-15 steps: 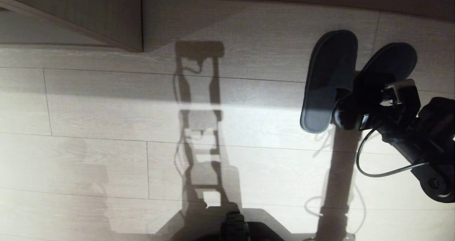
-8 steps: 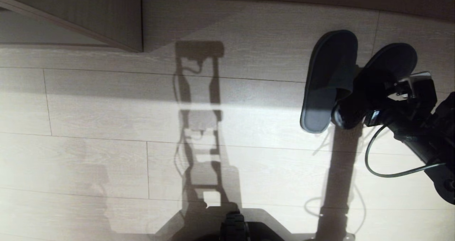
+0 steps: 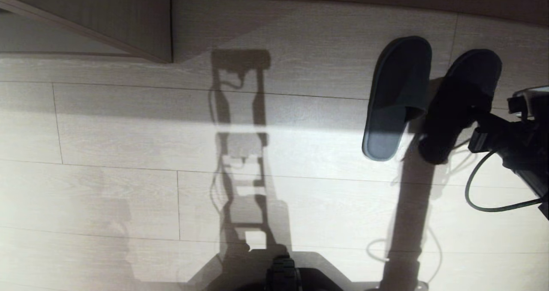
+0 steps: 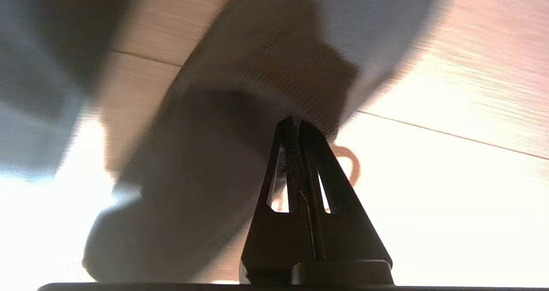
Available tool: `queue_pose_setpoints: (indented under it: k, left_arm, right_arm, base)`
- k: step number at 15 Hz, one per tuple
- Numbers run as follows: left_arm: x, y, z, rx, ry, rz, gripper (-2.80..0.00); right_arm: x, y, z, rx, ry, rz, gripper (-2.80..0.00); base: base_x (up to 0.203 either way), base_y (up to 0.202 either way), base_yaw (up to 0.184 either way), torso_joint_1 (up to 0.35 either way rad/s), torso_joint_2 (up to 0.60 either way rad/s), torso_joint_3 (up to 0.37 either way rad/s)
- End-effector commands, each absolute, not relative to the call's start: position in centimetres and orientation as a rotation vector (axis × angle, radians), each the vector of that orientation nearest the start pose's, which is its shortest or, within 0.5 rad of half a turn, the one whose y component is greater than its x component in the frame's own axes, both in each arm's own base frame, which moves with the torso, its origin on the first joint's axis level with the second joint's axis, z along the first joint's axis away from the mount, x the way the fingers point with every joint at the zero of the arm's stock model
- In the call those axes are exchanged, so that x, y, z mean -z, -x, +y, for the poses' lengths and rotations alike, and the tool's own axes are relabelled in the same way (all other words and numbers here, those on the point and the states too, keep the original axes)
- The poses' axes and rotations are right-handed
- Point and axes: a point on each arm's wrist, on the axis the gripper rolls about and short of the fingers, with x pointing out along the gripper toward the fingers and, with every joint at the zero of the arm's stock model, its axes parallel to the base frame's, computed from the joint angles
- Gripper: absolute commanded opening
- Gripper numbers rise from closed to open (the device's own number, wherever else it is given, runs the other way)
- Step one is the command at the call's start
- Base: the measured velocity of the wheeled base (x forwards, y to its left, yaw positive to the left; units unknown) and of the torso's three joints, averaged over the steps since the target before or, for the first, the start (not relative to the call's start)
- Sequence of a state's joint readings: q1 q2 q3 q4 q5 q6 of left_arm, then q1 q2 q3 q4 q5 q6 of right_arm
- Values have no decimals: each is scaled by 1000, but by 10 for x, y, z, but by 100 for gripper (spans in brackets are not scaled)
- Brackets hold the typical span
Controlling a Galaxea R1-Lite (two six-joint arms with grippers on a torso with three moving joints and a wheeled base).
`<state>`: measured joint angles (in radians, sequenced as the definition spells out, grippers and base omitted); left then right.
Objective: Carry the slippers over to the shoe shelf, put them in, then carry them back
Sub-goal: Place the slippers on the floor
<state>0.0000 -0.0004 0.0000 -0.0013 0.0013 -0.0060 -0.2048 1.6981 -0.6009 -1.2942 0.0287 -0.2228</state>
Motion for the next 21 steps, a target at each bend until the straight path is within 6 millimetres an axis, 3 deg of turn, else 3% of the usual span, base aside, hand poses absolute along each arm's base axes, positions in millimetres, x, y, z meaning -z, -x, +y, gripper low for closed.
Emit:
queue_pose_setpoints:
  k: [1, 8, 15, 21]
  left_arm:
    - [-76, 23, 0, -3, 6, -3, -280]
    - [-76, 23, 0, -2, 6, -3, -280]
    - [-76, 23, 0, -2, 7, -2, -280]
    - [-76, 23, 0, -2, 9, -3, -280]
  right_arm:
    - [-198, -276, -63, 219, 250, -181, -280]
    - [-188, -276, -61, 195, 244, -147, -280]
    - [-165, -302, -51, 143, 249, -154, -280]
    - [-132, -321, -37, 84, 263, -97, -280]
  base:
    - [0, 0, 0, 0, 0, 0]
    - [0, 0, 0, 0, 0, 0]
    - [0, 0, 0, 0, 0, 0]
    - [0, 0, 0, 0, 0, 0]
